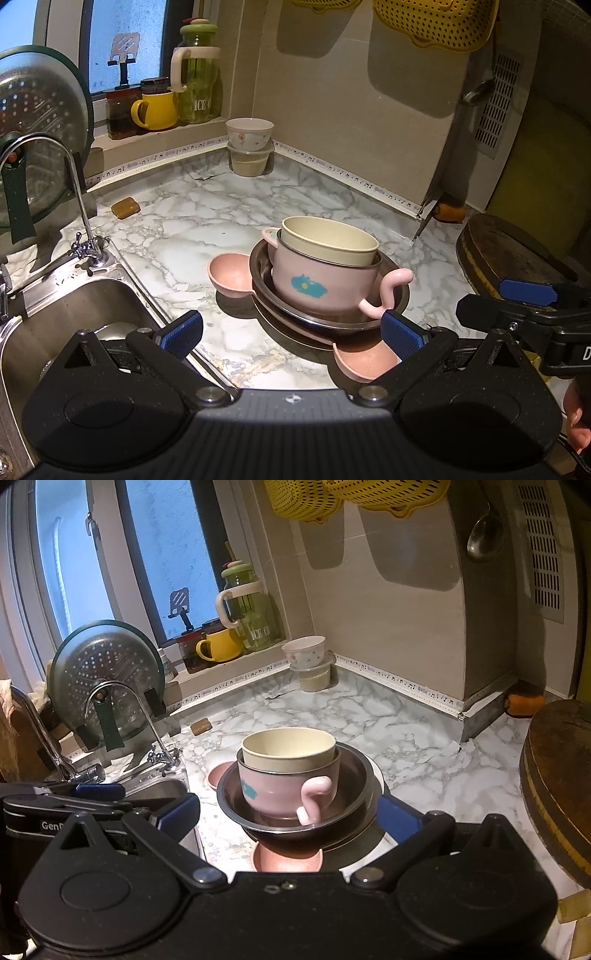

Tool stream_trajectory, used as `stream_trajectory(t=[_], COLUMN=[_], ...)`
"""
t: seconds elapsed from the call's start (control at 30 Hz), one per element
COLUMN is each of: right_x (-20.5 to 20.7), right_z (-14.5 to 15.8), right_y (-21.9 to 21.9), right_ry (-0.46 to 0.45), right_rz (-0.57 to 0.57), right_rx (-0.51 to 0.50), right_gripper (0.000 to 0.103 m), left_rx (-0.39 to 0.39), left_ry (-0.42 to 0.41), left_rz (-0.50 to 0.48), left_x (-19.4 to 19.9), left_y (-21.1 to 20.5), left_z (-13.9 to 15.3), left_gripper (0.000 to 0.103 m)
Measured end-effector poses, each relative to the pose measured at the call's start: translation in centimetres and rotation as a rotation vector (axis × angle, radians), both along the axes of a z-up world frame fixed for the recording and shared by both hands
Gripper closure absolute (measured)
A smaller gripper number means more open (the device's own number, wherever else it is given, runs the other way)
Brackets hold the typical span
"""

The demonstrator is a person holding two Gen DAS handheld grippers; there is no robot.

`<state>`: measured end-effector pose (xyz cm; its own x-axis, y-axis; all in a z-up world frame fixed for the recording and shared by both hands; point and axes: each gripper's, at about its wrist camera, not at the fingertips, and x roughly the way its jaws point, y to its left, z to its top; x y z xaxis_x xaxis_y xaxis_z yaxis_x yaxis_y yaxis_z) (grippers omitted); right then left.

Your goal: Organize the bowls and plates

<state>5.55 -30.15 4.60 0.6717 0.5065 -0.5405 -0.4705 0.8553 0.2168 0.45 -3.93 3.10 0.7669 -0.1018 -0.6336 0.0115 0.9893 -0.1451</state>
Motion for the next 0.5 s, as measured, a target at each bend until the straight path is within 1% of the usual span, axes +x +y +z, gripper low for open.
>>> stream_trajectory(t=[0.17,0.4,0.5], right_x=[0.11,0.15,0.13], right_z=[-0.28,-0.34,-0.34], right_y=[0.0,0.11,0.04], right_ry=[0.013,0.016,0.01], right_rz=[-0.005,-0.02,-0.027], right_rx=[-0.003,-0.01,-0.02], right_gripper=[0.0,0.0,0.0], left_rx=[0.008,-0.002,0.01], left_ry=[0.0,-0.003,-0.016], left_rz=[-0.008,-0.016,-0.014], left_x=[0.12,0.19,0.19], left_y=[-0.23,-0.2,-0.24], left_z=[-0.07,-0.15,-0.08], left_gripper=[0.0,0.0,0.0])
